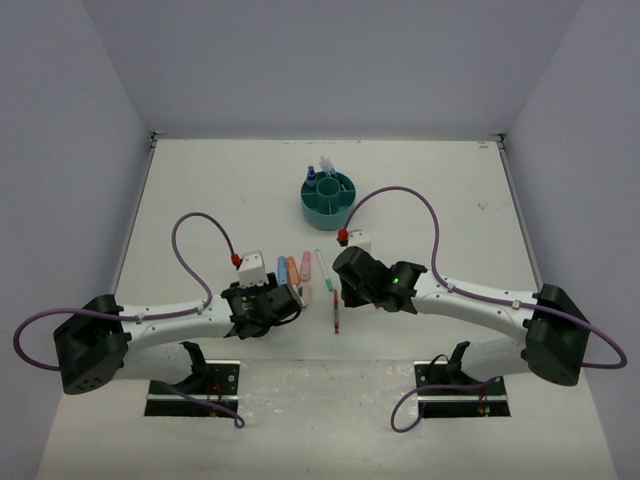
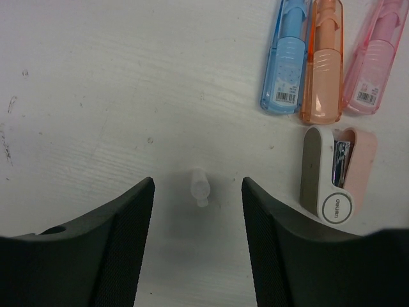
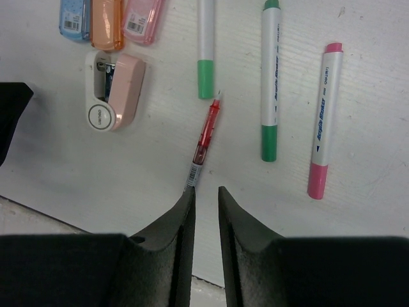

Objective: Sort the stationery into containers
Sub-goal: Pick up the pen cap from the center of the board.

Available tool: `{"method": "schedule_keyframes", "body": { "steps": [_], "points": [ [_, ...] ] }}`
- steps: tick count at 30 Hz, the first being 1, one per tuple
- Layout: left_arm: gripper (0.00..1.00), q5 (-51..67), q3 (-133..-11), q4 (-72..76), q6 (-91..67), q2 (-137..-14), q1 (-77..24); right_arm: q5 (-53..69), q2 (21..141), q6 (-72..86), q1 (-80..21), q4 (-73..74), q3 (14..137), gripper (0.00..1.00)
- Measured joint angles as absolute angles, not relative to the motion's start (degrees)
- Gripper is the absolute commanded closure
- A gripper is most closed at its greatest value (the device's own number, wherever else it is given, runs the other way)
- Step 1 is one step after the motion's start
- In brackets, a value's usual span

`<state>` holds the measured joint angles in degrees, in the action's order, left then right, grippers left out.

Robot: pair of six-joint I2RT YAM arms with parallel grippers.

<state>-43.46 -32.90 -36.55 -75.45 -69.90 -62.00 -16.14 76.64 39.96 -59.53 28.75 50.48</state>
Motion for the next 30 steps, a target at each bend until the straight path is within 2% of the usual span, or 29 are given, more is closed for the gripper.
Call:
{"method": "schedule_keyframes", "body": {
  "steps": [2,4,9,12,18,20,22,30],
  "points": [
    [0.44,-43.5,-32.7,-35.4,-75.4,-70.4,-61.7,-16.1,76.6,39.9,-59.5,28.8,50.5,0.80],
    [0.51,-43.5,-32.3,-34.2,-75.3,-70.6,-61.4,-16.1,76.6,39.7,-59.5,28.7,50.5,0.81],
    [0.57,-43.5,-31.7,-32.0,-74.3,-71.5,-61.0,-16.1,76.6,39.4,-59.5,28.8,50.5,0.83],
    [0.69,-43.4,-31.6,-31.5,-74.2,-72.6,-60.9,-16.0,76.6,39.1,-59.5,28.8,50.5,0.84],
    [0.82,-42.7,-31.6,-31.1,-73.2,-73.9,-60.8,-16.0,76.6,38.7,-59.5,28.8,50.5,0.85],
    [0.93,-42.5,-31.6,-31.1,-72.5,-74.0,-60.8,-16.0,76.6,38.6,-59.5,28.8,50.5,0.85],
    [0.99,-42.4,-31.6,-31.0,-71.8,-74.0,-60.8,-16.0,76.6,38.5,-59.5,28.8,50.5,0.86],
    [1.00,-40.7,-31.6,-31.1,-69.2,-70.0,-60.8,-16.0,76.2,38.2,-59.5,28.7,50.5,0.89]
  ]
}}
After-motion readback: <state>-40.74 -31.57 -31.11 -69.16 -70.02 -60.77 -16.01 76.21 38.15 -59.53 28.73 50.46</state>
